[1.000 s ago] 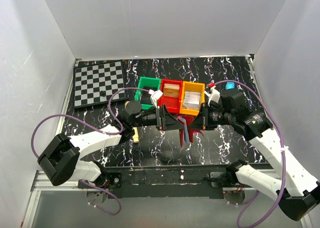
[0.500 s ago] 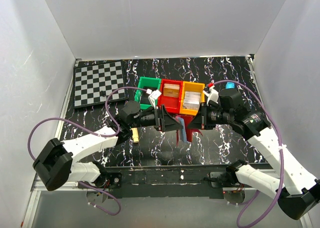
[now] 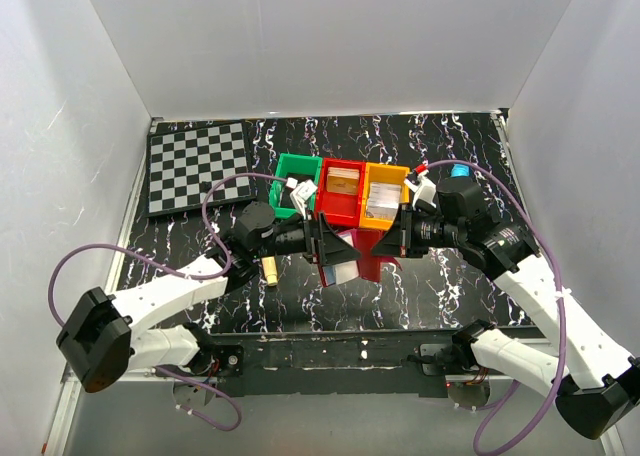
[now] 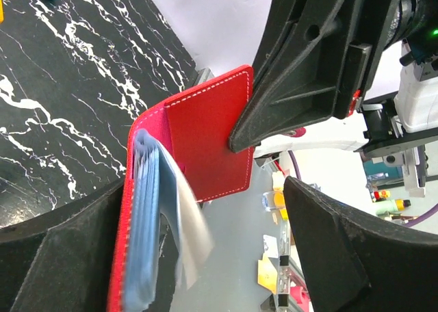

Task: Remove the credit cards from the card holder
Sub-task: Open the card holder, then place the card holder at the center of the board.

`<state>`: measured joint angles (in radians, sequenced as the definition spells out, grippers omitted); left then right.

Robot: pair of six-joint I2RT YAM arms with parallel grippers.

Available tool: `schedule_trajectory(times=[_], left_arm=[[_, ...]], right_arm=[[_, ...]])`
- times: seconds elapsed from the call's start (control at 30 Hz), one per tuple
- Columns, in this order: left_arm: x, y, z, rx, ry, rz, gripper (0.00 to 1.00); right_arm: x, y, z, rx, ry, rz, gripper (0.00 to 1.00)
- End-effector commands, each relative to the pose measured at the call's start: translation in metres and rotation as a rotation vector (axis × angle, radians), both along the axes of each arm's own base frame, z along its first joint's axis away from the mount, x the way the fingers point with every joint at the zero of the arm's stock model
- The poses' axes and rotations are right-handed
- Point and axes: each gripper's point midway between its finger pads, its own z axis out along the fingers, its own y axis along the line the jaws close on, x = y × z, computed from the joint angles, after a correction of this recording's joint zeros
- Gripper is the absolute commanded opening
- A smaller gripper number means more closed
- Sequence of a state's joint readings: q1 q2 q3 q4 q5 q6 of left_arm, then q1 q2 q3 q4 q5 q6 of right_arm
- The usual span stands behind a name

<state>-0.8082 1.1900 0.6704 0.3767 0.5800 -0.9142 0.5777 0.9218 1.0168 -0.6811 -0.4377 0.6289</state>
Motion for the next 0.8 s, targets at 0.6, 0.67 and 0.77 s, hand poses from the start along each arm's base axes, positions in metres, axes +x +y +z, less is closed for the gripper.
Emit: schedule_trajectory(times=[0.6, 0.67, 0.77], left_arm=[[-0.016, 0.023, 0.036, -0.032, -0.125, 0.023, 0.78], [-0.016, 0.022, 0.034, -0.029, -0.121, 0.020, 0.77], [-0.016, 0.021, 0.033, -0.028, -0.118, 0.014, 0.72]], right_arm=[[0.008, 0.010, 0.018, 0.157, -0.032, -0.010, 0.01], [0.008, 0.010, 0.019, 0.161, -0.033, -0.010, 0.01], [0.007, 0.010, 0.020, 0.165, -0.035, -0.007, 0.01]])
